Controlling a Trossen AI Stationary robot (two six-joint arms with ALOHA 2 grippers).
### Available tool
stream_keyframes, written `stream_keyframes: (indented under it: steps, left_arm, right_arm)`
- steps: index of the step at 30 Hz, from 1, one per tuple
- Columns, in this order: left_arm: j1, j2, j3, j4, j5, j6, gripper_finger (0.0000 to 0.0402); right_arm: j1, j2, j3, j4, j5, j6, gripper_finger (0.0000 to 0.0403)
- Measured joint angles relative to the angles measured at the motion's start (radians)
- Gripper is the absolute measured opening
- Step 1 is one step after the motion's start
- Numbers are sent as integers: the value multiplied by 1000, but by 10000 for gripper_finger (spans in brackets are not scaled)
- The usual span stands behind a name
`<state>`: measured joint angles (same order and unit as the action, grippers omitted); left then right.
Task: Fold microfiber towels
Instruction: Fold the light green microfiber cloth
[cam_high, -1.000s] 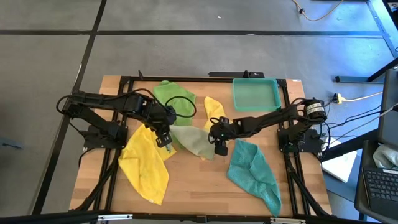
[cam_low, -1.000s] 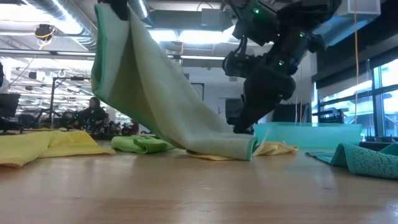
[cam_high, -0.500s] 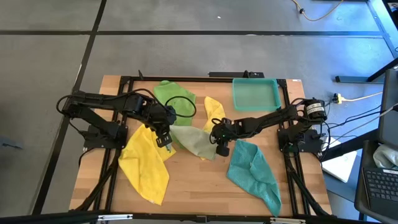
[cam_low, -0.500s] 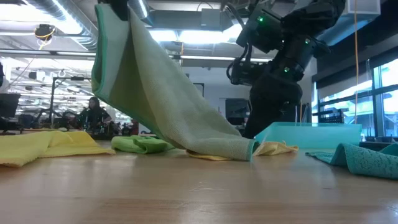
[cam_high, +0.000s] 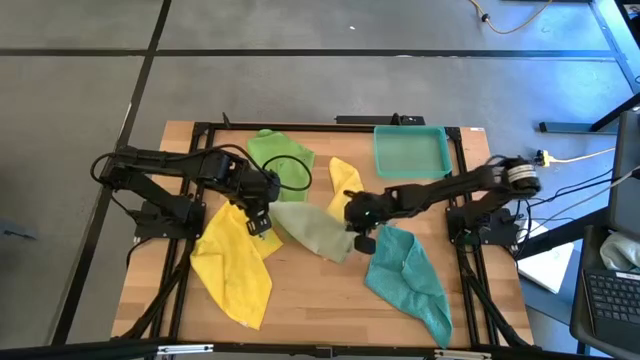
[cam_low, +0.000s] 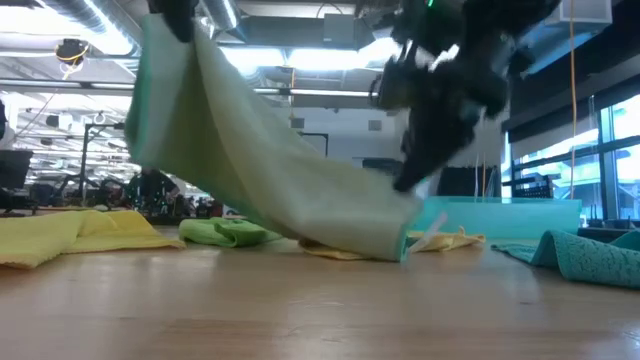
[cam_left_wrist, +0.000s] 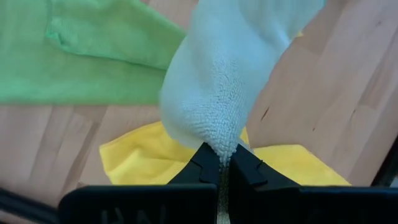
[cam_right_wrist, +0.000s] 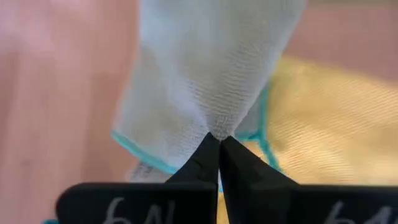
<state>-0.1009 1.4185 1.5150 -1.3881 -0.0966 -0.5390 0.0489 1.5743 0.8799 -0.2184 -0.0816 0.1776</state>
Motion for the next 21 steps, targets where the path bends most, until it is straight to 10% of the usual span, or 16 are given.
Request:
stream_keyframes:
  steps: [12, 21]
  left_arm:
    - [11, 0, 0, -56, -162, 50, 0]
    - [72, 0, -21, -45, -365, 160, 0]
  right_arm:
    - [-32, -468, 2, -200, 248, -207, 2]
    - [-145, -551, 2, -308, 280, -291, 2]
